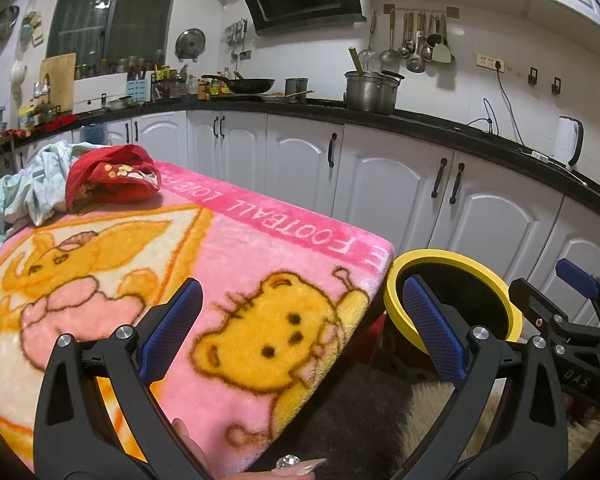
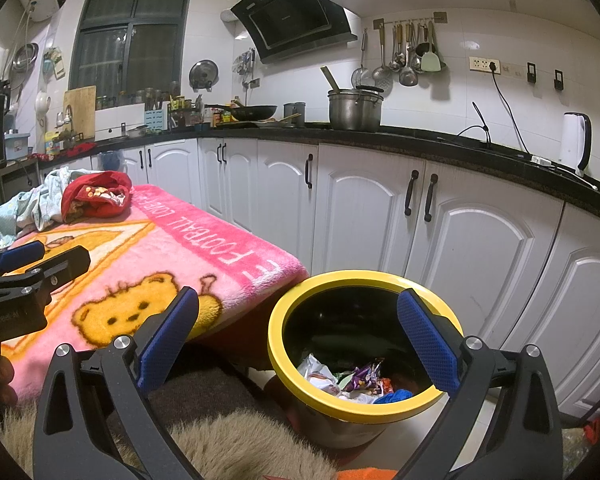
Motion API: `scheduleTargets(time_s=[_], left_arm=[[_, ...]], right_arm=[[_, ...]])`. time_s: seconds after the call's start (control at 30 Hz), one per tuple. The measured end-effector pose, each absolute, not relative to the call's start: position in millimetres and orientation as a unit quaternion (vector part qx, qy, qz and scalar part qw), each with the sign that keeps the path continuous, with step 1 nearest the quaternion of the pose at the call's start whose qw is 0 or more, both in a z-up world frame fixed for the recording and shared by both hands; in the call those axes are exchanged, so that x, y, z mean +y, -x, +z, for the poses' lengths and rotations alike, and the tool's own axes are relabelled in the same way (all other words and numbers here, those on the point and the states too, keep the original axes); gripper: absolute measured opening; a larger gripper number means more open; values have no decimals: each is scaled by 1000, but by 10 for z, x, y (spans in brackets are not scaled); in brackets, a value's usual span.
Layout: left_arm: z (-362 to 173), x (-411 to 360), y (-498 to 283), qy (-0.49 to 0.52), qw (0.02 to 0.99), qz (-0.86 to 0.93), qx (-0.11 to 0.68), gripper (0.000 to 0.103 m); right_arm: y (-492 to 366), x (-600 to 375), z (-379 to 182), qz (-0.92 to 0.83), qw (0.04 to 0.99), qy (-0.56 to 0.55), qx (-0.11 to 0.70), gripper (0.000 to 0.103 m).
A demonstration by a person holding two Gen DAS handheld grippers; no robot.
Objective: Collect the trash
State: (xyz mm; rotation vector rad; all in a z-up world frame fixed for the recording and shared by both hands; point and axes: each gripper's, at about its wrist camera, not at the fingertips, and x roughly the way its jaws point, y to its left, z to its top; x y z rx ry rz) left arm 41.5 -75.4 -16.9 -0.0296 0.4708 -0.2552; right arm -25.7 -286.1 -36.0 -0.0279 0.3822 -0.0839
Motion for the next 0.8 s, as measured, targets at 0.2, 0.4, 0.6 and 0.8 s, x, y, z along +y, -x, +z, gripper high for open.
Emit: scheduleTargets(time_s=[0.2,0.4,0.6,0.8], left_arm=[[-182,-762,-411,13,965,-121,232,92],[-219,-779,-410,4,966,-124,226,92],[-220,-679,-423,17,965,-117,235,92],[-143,177,-519,58,961,-4,272,92]], right_arm=[[256,-2864,-359,-41,981,14,189,97],[254,-2868,-355,-41,981,14,190,97],[198,-2875,-323,-37,980,9,195,97],[-309,-2422,44,61,979,13,195,97]])
